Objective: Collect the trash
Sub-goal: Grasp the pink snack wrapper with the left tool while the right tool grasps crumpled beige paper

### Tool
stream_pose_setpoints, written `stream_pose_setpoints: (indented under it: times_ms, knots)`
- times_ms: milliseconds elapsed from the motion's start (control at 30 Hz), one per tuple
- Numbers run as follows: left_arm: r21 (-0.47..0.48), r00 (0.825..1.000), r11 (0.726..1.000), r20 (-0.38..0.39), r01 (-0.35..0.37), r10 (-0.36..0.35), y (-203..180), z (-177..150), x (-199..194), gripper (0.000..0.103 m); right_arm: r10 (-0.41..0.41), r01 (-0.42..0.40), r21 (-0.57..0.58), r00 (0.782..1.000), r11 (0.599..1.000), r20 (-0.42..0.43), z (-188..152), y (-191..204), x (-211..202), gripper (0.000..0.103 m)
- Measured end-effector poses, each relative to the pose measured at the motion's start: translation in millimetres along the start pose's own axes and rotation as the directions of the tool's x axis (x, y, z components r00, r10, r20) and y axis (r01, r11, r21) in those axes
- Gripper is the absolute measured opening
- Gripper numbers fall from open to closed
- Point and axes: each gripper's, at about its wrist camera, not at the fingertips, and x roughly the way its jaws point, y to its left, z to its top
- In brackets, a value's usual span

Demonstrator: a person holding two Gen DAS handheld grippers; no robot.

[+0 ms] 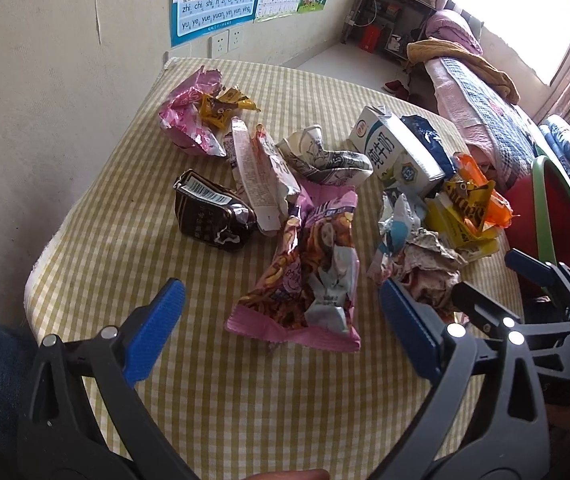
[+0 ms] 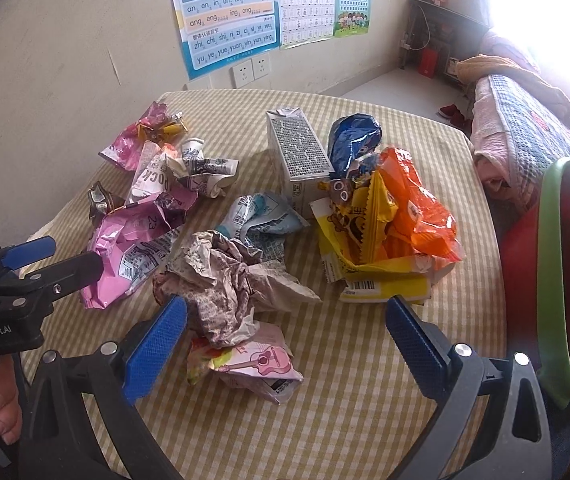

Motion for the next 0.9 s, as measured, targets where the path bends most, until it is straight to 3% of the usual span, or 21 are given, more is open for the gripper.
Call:
stream_pose_setpoints:
  times_ms: [200, 400, 567, 900]
  knots:
    - [-0.038, 0.997, 0.998, -0.061, 0.039, -0.042, 10.6, 3.1, 19.9, 0.081, 0.029, -0.031, -0.042, 0.999, 0.999, -0.028, 2.8, 10.1, 13.8, 0.096]
    - [-0.077, 0.990, 0.993, -0.105, 0.084, -0.092, 20.8, -0.6, 32.5, 0.061, 0.067, -0.069, -0.056, 0.996, 0.996, -0.051, 6.3, 16.7, 25.6, 0.096]
    - [-0.088, 0.988, 0.990, -0.105, 0.108, -0.117, 23.7, -0.8, 33.7, 0.059, 0.098, -0.103, -0.078, 0.993, 0.992, -0.070, 10.7, 25.6, 35.8, 0.095]
    - [-0.081, 0.988, 0.991, -0.103, 0.107, -0.115, 25.5, -5.0, 30.5, 0.057, 0.129, -0.138, -0.109, 0.988, 0.985, -0.082, 8.3, 39.9, 39.3, 0.073]
